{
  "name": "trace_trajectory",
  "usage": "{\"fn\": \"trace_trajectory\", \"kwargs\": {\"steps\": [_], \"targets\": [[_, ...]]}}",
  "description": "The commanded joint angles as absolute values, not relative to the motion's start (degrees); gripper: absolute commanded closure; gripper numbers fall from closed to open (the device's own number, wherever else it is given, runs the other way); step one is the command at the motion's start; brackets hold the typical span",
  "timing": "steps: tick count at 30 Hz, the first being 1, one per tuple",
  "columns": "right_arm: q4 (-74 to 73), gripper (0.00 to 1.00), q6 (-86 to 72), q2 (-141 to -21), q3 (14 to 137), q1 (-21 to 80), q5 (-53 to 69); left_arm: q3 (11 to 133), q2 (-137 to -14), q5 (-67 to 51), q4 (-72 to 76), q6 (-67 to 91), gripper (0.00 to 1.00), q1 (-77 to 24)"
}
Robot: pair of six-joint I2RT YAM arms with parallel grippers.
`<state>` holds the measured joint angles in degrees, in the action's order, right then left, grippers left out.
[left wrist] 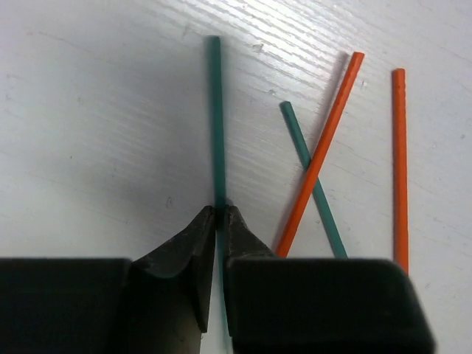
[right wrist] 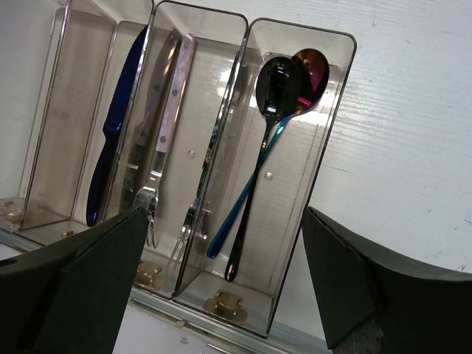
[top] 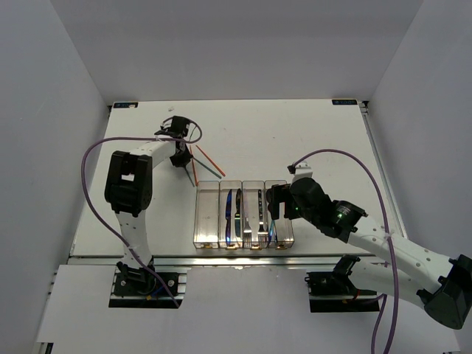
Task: Sort the eating utensils into containers
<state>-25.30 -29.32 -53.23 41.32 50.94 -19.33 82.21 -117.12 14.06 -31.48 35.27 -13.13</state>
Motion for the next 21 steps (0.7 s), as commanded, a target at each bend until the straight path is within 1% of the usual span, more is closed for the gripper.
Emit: {"fn": "trace_trajectory", "kwargs": {"steps": [1, 2, 4, 6, 9, 12, 18, 21], "targets": [[-23.0, 0.11, -28.7, -52.0, 40.3, 50.6, -19.4, 82.4, -119.6, 12.4, -33.8, 34.8, 0.82, -12.8], [-22.9, 0.11, -28.7, -51.9, 40.2, 50.6, -19.4, 82.4, -119.7, 12.8, -34.5, 34.8, 0.87, -12.9], [-22.9, 0.11, -28.7, -51.9, 40.2, 50.6, -19.3, 82.5, -120.1, 13.2, -35.2, 34.7, 0.91, -12.8], [-22.9, 0.11, -28.7, -51.6, 40.2, 50.6, -19.2, 83.2, -120.7, 13.3, -36.8, 34.3, 1.0, -12.8], [-22.7, 0.11, -28.6, -50.5, 39.7, 50.5, -19.2, 82.7, -119.9, 13.8, -37.9, 34.1, 1.0, -12.9], [-22.8, 0.11, -28.4, -49.6, 39.3, 50.6, -19.3, 81.0, -113.4, 17.1, -37.7, 34.5, 1.0, -12.8], [-23.3, 0.11, -28.5, -49.3, 39.6, 50.5, -19.5, 81.8, -100.4, 26.0, -38.1, 34.2, 1.0, -12.9], [-23.2, 0.11, -28.4, -49.5, 39.5, 50.6, -19.5, 80.7, -96.0, 25.5, -36.9, 33.1, 1.0, -13.0]]}}
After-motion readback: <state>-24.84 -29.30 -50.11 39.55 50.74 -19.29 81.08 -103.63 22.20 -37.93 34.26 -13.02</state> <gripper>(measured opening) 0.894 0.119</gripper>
